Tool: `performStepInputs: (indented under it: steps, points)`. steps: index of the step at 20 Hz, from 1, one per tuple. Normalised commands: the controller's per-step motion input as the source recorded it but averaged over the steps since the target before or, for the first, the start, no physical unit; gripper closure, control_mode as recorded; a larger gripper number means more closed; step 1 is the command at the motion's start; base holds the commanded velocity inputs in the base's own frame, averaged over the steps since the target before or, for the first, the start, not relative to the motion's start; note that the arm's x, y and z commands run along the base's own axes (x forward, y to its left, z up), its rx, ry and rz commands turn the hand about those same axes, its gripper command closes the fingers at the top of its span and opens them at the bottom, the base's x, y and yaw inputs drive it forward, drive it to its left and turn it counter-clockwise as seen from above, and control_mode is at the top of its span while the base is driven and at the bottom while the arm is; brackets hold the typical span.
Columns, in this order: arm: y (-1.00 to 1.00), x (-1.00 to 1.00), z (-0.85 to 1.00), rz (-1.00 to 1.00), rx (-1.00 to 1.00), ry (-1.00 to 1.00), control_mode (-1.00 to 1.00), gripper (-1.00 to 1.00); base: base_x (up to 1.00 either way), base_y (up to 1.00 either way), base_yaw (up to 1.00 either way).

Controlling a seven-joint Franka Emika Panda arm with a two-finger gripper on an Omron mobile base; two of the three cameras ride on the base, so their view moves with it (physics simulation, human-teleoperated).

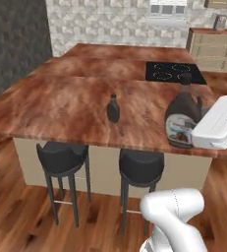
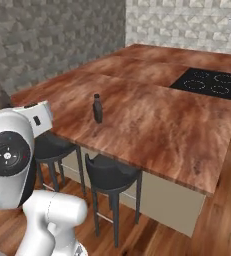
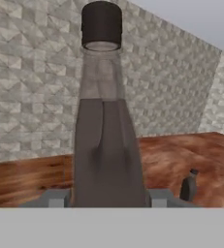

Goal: The dining table condiment station is running low on syrup bottle. Refill the condiment station by opening the cabinet and taking the syrup bottle from the cabinet and placing it on the dining table.

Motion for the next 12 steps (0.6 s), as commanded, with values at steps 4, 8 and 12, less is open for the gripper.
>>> performStepInputs:
  steps: [4,8,12]
  points:
    - [0.00,0.00,0.00,0.00,0.00,0.00,1.00,1.00,0.31,-0.01,-0.42]
    - [0.00,0.00,0.00,0.00,0.00,0.00,1.00,1.00,0.70,0.15,-0.37]
    - [0.00,0.00,0.00,0.00,0.00,0.00,1.00,1.00,0.34,0.08,-0.22]
